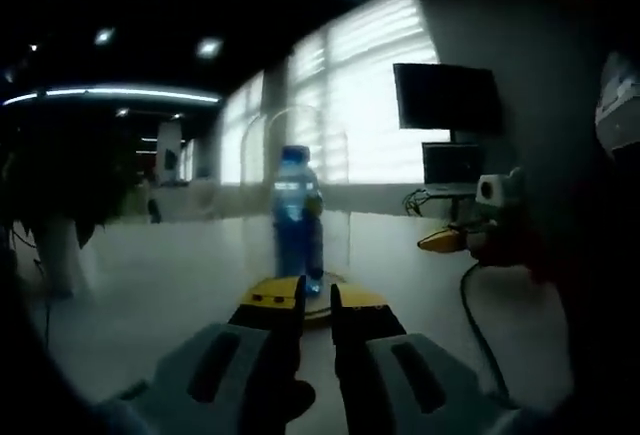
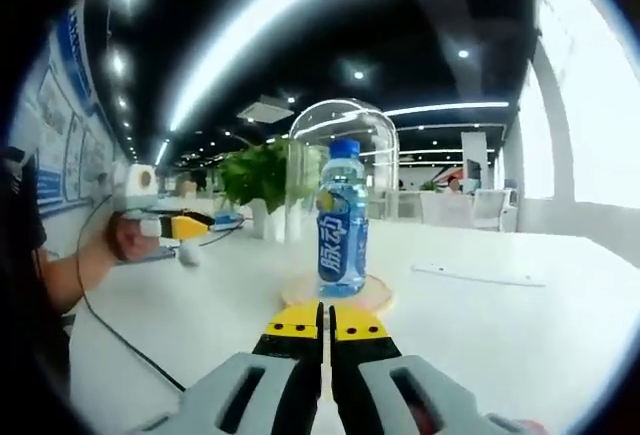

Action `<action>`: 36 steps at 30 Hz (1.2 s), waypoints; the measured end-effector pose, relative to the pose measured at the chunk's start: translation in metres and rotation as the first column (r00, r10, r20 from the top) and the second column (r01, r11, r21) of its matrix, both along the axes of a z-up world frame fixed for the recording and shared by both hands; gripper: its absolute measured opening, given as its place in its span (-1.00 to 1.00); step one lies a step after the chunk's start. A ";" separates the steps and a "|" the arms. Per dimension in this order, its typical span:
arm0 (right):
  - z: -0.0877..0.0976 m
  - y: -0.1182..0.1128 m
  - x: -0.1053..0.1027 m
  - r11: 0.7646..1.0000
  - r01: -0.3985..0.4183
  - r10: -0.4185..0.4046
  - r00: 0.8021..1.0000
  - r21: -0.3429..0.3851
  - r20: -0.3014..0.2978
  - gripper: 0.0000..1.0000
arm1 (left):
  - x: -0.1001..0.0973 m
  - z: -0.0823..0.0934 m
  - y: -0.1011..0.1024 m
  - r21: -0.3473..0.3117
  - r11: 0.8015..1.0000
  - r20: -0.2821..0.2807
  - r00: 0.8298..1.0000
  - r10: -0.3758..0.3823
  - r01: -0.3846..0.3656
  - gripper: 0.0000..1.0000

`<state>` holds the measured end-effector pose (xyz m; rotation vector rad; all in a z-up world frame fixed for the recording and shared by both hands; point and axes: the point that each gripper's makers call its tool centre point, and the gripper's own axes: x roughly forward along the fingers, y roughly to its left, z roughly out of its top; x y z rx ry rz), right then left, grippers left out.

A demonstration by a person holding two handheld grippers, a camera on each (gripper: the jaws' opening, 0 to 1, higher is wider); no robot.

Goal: Open the cover put in the Mizone put the cover back on

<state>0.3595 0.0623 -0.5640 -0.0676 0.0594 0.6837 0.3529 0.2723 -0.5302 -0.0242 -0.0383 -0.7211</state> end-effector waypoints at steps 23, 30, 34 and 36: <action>0.002 -0.008 0.004 0.999 0.041 -0.042 0.999 0.035 0.019 -1.00 | 0.006 -0.009 0.006 0.015 0.999 -0.027 0.999 0.029 -0.029 -0.89; 0.004 -0.010 0.005 0.998 0.047 -0.048 0.999 0.051 0.015 -1.00 | 0.006 -0.013 0.004 0.030 0.999 -0.033 0.999 0.026 -0.025 -0.89; 0.002 -0.008 0.005 0.998 0.045 -0.046 0.999 0.033 0.016 -1.00 | 0.007 -0.013 0.004 0.030 0.999 -0.036 0.999 0.028 -0.027 -0.89; 0.002 -0.008 0.004 0.999 0.043 -0.044 0.999 0.031 0.018 -1.00 | 0.007 -0.014 0.004 0.031 0.999 -0.040 0.999 0.027 -0.025 -0.89</action>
